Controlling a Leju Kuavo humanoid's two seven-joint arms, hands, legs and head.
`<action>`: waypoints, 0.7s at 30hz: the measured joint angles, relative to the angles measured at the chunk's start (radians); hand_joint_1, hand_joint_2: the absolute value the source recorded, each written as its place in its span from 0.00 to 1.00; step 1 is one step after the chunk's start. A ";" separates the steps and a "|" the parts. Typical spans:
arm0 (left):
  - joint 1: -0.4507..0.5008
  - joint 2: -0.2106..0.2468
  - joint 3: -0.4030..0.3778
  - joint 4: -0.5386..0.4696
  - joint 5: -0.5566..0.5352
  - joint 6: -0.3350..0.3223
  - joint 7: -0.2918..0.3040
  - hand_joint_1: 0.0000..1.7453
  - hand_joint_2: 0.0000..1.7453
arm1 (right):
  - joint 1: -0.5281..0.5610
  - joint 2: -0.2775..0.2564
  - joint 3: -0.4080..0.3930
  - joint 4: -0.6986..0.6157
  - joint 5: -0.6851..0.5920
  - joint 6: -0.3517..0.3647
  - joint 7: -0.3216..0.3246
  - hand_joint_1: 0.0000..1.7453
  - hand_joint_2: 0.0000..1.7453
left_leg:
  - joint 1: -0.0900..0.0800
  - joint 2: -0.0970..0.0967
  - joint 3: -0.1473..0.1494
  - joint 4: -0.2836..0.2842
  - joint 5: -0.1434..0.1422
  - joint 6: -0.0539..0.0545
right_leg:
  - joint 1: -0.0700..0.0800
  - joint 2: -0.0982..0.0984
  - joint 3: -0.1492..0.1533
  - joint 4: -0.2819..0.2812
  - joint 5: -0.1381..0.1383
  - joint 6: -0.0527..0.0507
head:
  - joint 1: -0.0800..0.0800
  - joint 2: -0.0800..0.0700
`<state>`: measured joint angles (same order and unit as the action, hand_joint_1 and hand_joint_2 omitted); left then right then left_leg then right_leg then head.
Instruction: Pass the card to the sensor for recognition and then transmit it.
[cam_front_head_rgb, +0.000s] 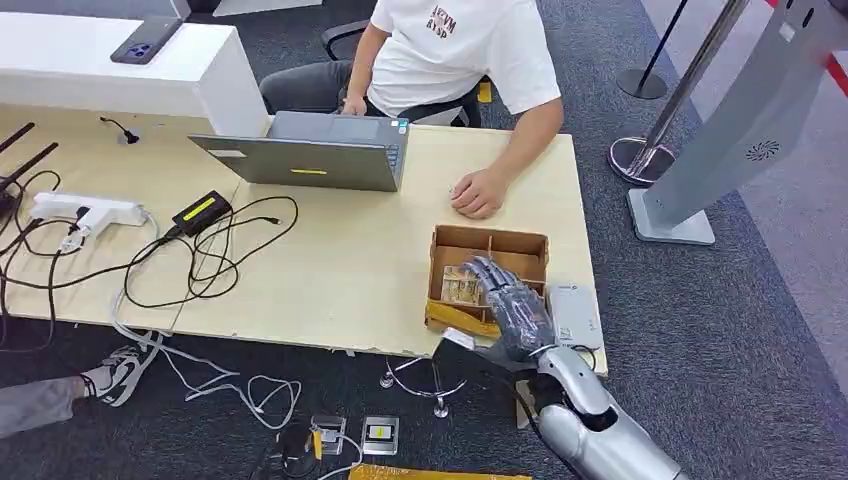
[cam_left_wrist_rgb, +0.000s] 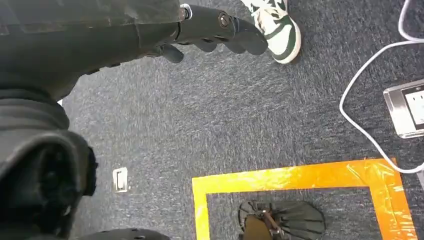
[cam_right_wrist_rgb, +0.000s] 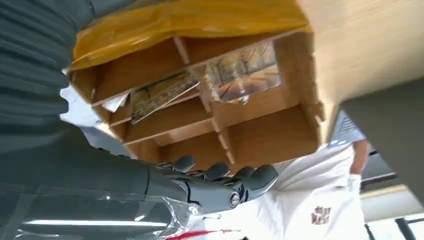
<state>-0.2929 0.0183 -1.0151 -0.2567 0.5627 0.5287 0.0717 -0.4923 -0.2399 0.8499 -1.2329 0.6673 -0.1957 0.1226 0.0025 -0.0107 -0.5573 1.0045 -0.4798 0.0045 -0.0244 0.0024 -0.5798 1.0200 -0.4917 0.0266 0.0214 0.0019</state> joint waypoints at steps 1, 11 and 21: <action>0.000 0.000 0.001 0.000 0.000 0.001 0.000 0.00 0.00 | 0.000 0.000 0.001 0.000 0.030 -0.012 0.032 0.00 1.00 | 0.000 0.000 0.000 0.000 0.000 0.000 | 0.000 0.000 0.000 0.000 0.000 0.000 | 0.000 0.000; 0.002 0.000 0.007 0.000 -0.011 0.002 0.003 0.00 0.00 | 0.001 -0.011 0.003 0.013 0.147 -0.057 0.174 0.00 1.00 | 0.000 0.000 0.000 0.000 0.000 0.000 | 0.000 0.000 0.000 0.000 0.000 0.000 | 0.000 0.000; 0.002 0.000 0.013 0.000 -0.019 0.003 0.003 0.00 0.00 | 0.005 -0.024 0.003 0.022 0.152 -0.057 0.186 0.00 1.00 | 0.000 0.000 0.000 0.000 0.000 0.000 | 0.000 0.000 0.000 0.000 0.000 0.000 | 0.000 0.000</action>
<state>-0.2911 0.0183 -1.0018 -0.2567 0.5436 0.5314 0.0748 -0.4875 -0.2636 0.8526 -1.2112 0.8198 -0.2529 0.3086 0.0025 -0.0107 -0.5573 1.0045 -0.4798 0.0045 -0.0244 0.0024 -0.5800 1.0200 -0.4917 0.0266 0.0214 0.0019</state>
